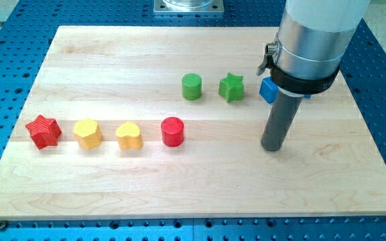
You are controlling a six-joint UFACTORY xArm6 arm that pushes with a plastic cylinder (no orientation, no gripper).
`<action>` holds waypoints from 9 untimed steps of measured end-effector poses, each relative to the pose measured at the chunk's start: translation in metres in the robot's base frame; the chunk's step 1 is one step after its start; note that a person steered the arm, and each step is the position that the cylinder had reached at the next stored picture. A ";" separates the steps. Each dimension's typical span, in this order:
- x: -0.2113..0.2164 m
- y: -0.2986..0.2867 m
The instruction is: Pair up the green blocks and blue blocks
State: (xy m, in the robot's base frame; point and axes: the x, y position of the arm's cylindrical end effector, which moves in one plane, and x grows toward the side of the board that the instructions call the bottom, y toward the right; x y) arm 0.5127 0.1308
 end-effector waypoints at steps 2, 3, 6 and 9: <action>-0.019 -0.010; -0.061 -0.024; -0.103 -0.078; -0.127 -0.041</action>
State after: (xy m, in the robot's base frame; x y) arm 0.3860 0.0897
